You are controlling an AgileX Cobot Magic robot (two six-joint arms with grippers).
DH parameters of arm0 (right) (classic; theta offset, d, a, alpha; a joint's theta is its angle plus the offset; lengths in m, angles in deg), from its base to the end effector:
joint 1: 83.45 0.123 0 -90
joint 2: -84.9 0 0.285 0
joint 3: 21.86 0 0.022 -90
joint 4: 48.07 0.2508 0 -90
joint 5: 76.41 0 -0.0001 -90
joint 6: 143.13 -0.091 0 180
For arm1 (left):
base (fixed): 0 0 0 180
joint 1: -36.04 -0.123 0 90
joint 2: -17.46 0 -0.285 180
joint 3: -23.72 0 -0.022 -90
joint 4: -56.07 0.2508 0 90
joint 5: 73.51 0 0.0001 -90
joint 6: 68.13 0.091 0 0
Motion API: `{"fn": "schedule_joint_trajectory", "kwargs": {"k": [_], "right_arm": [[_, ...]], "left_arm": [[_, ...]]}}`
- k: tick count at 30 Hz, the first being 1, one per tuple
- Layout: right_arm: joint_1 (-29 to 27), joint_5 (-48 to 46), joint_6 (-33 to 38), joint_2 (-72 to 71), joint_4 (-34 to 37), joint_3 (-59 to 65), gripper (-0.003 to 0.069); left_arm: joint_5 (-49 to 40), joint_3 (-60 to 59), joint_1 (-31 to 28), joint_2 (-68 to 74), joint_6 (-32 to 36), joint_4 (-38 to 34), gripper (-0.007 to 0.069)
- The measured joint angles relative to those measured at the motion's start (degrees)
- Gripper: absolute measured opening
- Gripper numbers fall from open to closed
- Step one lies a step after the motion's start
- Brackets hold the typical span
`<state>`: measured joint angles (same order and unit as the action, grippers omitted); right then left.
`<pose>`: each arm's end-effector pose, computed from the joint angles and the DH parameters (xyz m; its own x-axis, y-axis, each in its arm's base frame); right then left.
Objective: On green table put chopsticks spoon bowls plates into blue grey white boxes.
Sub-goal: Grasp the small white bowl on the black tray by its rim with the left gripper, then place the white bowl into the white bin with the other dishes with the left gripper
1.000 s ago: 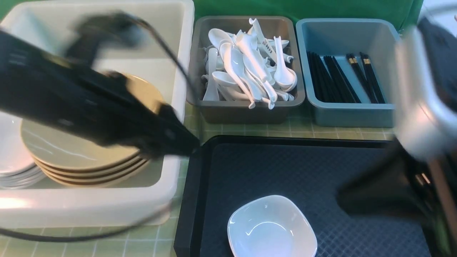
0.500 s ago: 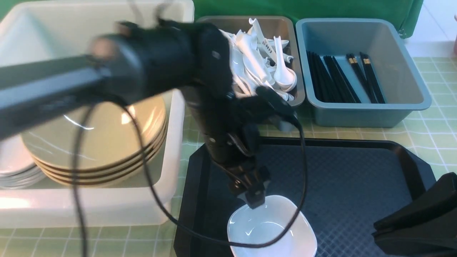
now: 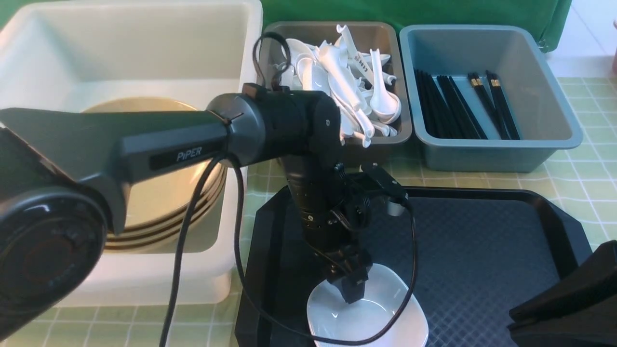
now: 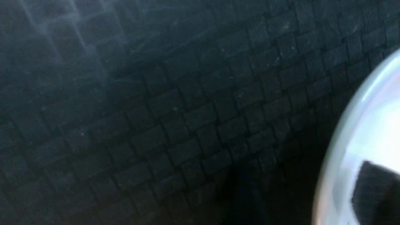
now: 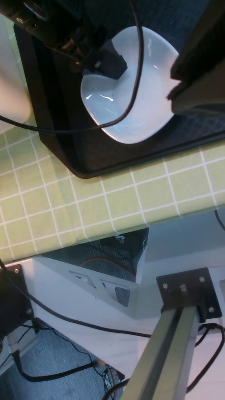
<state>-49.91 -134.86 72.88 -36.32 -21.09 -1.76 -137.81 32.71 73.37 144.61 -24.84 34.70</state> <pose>0.1090 0.1145 0.3780 -0.2769 -0.5818 -0.7648 -0.9001 0.4357 -0.0055 0.3017 -0.2677 0.1653 -0.3464 0.9226 -0.1699 0.9143 0.2915 -0.2813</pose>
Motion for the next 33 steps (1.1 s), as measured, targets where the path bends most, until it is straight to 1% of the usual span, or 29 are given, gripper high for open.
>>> {"fn": "schedule_joint_trajectory", "kwargs": {"k": [1, 2, 4, 6, 7, 9, 11, 13, 16, 20, 24, 25, 26, 27, 29, 31, 33], "right_arm": [[0.00, 0.00, 0.00, 0.00, 0.00, 0.00, 0.0085], [0.00, 0.00, 0.00, 0.00, 0.00, 0.00, 0.0086], [0.00, 0.00, 0.00, 0.00, 0.00, 0.00, 0.0088], [0.00, 0.05, 0.00, 0.00, 0.00, 0.00, 0.0089], [0.00, 0.18, 0.00, 0.00, 0.00, 0.00, 0.0090], [0.00, 0.73, 0.00, 0.00, 0.00, 0.00, 0.0092], [0.00, 0.99, -0.05, 0.00, 0.00, 0.00, 0.0094], [0.00, 1.06, -0.05, 0.00, 0.00, 0.00, 0.0097], [0.00, 1.55, -0.05, 0.00, 0.00, 0.00, 0.0099], [0.00, 4.48, -0.05, 0.00, 0.16, 0.00, 0.0101], [0.00, 8.71, 1.26, 0.44, 3.67, -0.30, 0.0101], [0.00, 9.06, 2.45, 1.03, 5.13, -1.01, 0.0101], [0.00, 9.03, 4.15, 1.92, 6.73, -2.35, 0.0101], [0.00, 8.80, 5.19, 3.09, 8.50, -3.47, 0.0101], [0.06, 7.84, 7.31, 5.47, 10.85, -6.16, 0.0101], [0.93, 6.01, 9.62, 9.97, 14.06, -10.62, 0.0101], [2.81, 5.04, 10.79, 13.38, 14.94, -14.21, 0.0101]], "left_arm": [[-0.19, 0.00, -0.23, 0.10, 0.24, -0.27, 0.0320], [-1.73, 0.00, -0.86, 0.46, 0.96, -2.04, 0.0229], [-3.49, -0.11, -2.33, 0.93, 2.70, -5.15, 0.0085], [-4.07, -0.24, -3.93, 0.93, 4.29, -9.02, 0.0027], [-4.25, -0.29, -4.90, 0.77, 5.05, -10.90, 0.0013], [-4.24, -0.35, -6.92, -0.27, 5.97, -14.03, 0.0015], [-3.96, -0.35, -8.21, -1.83, 6.40, -15.27, 0.0015], [-3.84, -0.35, -9.17, -3.88, 6.46, -15.66, 0.0015], [-4.02, -0.35, -11.12, -11.21, 6.45, -16.27, 0.0015], [-4.98, -0.35, -14.43, -21.44, 4.14, -16.52, 0.0015], [-5.74, -0.77, -20.93, -31.52, -1.19, -16.46, 0.0015], [-5.89, -1.26, -23.51, -34.31, -2.23, -16.46, 0.0015], [-6.03, -2.22, -27.89, -38.11, -2.70, -16.46, 0.0015], [-6.17, -3.12, -30.03, -39.68, -2.69, -16.39, 0.0015], [-6.55, -5.40, -37.35, -43.84, -2.69, -16.22, 0.0015], [-6.82, -9.15, -47.29, -47.23, -2.79, -16.86, 0.0015], [-6.62, -12.39, -54.31, -48.35, -3.81, -19.27, 0.0015]]}}
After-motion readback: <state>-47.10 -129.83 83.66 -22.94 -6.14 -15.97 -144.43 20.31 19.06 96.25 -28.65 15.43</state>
